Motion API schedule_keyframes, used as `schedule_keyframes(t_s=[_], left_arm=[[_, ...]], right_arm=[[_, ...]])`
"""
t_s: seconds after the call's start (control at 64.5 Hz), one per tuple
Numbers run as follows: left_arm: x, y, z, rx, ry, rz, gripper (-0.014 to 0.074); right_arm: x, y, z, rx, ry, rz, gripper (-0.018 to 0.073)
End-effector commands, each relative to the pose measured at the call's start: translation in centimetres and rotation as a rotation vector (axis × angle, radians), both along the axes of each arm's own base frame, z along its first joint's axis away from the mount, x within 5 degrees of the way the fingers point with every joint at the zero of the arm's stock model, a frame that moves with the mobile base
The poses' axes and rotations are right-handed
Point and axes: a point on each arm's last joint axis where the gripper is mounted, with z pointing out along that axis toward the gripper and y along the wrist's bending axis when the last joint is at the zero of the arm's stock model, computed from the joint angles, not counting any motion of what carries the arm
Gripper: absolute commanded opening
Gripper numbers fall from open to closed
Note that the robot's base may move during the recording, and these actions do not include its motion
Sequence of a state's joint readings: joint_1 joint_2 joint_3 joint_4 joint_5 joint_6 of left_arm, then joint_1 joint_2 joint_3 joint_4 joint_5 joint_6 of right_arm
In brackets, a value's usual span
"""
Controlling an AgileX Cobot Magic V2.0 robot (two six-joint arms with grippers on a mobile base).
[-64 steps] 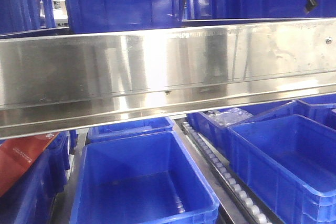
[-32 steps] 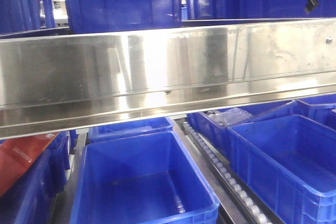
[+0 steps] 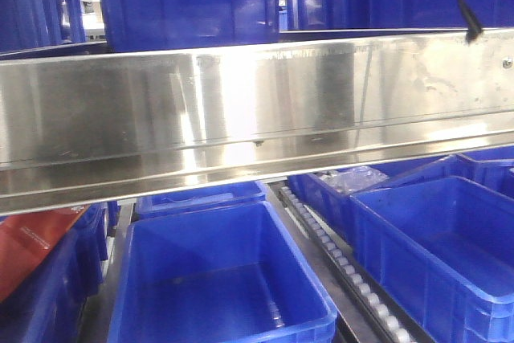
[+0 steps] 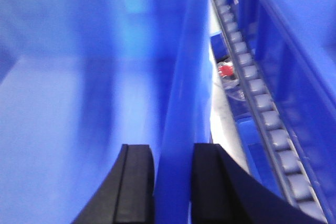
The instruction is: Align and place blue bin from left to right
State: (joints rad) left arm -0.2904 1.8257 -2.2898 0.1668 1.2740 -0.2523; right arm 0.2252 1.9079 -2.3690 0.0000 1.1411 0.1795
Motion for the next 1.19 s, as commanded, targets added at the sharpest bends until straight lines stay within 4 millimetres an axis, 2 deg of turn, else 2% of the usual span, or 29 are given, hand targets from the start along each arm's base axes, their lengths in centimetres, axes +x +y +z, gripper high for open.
schedule_keyframes(t_s=[0.0,0.279,0.45,0.574,0.698,0.822,0.93,1.086,1.179], left_arm=[[-0.4,-0.3,1.3,-0.039,-0.074,-0.016,-0.0016],[1.9,-0.9,-1.3,-0.032,-0.012,0.008,-0.0016],[2.9,-1.1,-2.5,-0.016,0.015,0.015,-0.0016],[3.2,-1.1,-2.8,0.000,0.017,0.023,-0.0003],[3.3,-1.1,-3.0,0.004,0.020,0.024,0.0139],[3.3,-0.9,-2.9,0.018,0.016,0.031,0.0405],[3.3,-0.9,-2.9,0.020,0.015,0.033,0.0611],[2.5,-0.7,-1.9,0.012,-0.009,0.033,0.0602],[1.3,-0.4,-0.4,-0.002,-0.042,0.025,0.0602]], right_arm=[[0.7,-0.1,1.3,-0.007,-0.157,0.017,-0.0070],[4.4,-1.1,-2.0,-0.022,-0.139,-0.017,-0.0066],[5.5,-1.4,-3.3,-0.037,-0.125,-0.020,-0.0062],[5.9,-1.3,-3.9,-0.053,-0.115,-0.011,0.0055],[6.1,-1.3,-4.1,-0.054,-0.110,-0.011,0.0274],[6.1,-1.3,-4.1,-0.054,-0.110,-0.011,0.0472],[5.8,-1.3,-3.9,-0.054,-0.106,-0.011,0.0545],[4.7,-1.5,-2.6,-0.054,-0.110,-0.011,0.0549],[3.5,-1.7,-1.4,-0.052,-0.116,-0.011,0.0549]])
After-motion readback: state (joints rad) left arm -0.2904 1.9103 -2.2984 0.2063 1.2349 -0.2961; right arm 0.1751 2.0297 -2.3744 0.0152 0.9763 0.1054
